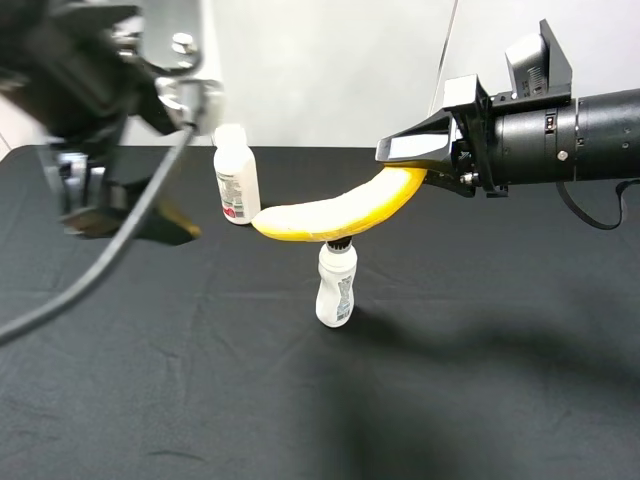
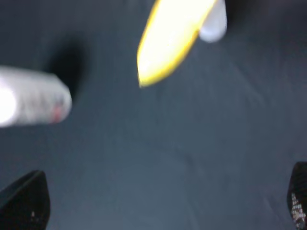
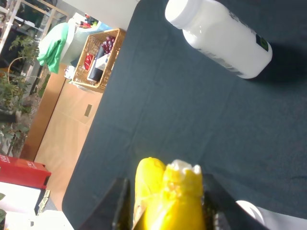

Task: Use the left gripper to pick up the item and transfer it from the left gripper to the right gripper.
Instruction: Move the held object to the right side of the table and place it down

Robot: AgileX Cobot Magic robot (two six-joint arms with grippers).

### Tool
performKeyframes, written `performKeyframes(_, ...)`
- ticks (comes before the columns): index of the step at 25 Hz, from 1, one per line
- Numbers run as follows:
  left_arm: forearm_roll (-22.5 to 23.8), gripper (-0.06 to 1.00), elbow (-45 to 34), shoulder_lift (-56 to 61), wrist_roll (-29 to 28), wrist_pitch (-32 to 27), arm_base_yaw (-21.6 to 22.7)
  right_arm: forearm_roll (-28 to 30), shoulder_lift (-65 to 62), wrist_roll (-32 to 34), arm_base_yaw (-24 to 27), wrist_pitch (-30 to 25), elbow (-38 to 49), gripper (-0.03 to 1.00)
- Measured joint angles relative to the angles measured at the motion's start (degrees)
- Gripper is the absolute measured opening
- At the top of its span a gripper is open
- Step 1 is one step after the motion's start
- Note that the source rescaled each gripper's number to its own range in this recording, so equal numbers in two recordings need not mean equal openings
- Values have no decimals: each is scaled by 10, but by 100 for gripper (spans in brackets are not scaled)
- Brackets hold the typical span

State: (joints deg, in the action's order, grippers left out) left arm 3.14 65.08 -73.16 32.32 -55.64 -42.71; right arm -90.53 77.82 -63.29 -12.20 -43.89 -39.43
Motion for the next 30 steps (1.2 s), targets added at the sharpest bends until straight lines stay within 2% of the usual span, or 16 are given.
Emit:
performKeyframes(3,9,100,0,28,-77,-62,0,0,0,8,0,0,0,1)
performKeyframes(7,10,100,1,67,-185,-115,0,0,0,12,0,-1,0,1)
performKeyframes(11,10,100,-2,111,-283,-119,0,-1,0,12,0,-5,0,1)
performKeyframes(14,10,100,-21,153,-327,-119,0,-4,0,14,0,-5,0,1)
performKeyframes(18,10,100,-91,226,-355,-119,0,-4,0,19,0,-6,0,1)
performKeyframes(26,4,100,-240,389,-370,-118,0,-4,0,23,0,-6,0,1)
performKeyframes(30,4,100,-281,457,-378,-114,0,-4,0,23,0,-6,0,1)
